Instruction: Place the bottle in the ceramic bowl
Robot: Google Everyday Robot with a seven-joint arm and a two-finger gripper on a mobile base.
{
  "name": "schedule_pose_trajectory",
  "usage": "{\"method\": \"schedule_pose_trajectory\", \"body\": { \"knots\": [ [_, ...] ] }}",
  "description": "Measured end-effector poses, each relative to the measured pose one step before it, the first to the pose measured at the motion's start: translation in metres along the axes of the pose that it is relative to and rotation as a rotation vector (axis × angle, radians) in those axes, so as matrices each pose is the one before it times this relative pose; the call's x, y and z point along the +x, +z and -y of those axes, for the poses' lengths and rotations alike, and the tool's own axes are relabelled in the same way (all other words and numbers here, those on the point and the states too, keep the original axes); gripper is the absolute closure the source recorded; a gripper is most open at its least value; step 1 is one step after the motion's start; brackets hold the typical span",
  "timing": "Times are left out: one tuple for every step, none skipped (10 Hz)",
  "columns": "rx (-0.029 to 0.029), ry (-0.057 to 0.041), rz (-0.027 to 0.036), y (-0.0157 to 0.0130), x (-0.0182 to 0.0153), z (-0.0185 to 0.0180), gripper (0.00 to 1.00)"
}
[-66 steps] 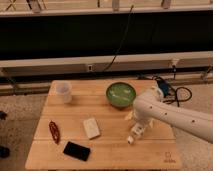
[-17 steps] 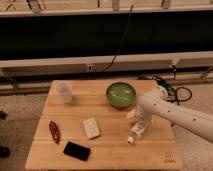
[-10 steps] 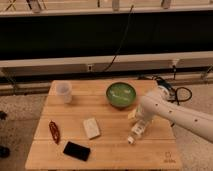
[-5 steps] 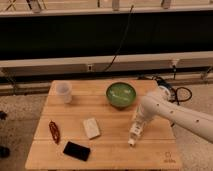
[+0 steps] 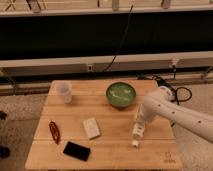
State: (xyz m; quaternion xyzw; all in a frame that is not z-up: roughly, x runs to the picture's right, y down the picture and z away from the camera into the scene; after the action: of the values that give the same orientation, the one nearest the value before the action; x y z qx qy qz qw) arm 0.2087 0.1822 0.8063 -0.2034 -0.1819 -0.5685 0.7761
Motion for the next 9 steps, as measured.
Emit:
{"method": "schedule_pose_trajectory", "body": {
  "knots": [
    [-0.00018, -0.00477, 0.00127, -0.00211, 0.00061, 0.00336, 0.95],
    [-0.00461, -0.00349, -0.00053, -0.00139, 0.00038, -0.00031, 0.99],
    [0.00134, -0.00464, -0.00138, 0.00029, -0.00011, 0.00144, 0.99],
    [0.00062, -0.00635, -0.00681, -0.00089, 0.00273, 0.00175, 0.99],
    [0.00094, -0.006, -0.00506, -0.00134, 0.00318, 0.00225, 0.99],
    [0.00114, -0.00546, -0.00442, -0.00177, 0.00309, 0.00276, 0.99],
    [-0.00117, -0.00371, -0.00017, -0.00134, 0.00155, 0.00159, 0.99],
    [-0.00057, -0.00336, -0.00086, -0.00089, 0.00173, 0.00172, 0.99],
    [-0.00054, -0.00393, -0.00068, -0.00068, 0.00109, 0.00097, 0.99]
  ]
}}
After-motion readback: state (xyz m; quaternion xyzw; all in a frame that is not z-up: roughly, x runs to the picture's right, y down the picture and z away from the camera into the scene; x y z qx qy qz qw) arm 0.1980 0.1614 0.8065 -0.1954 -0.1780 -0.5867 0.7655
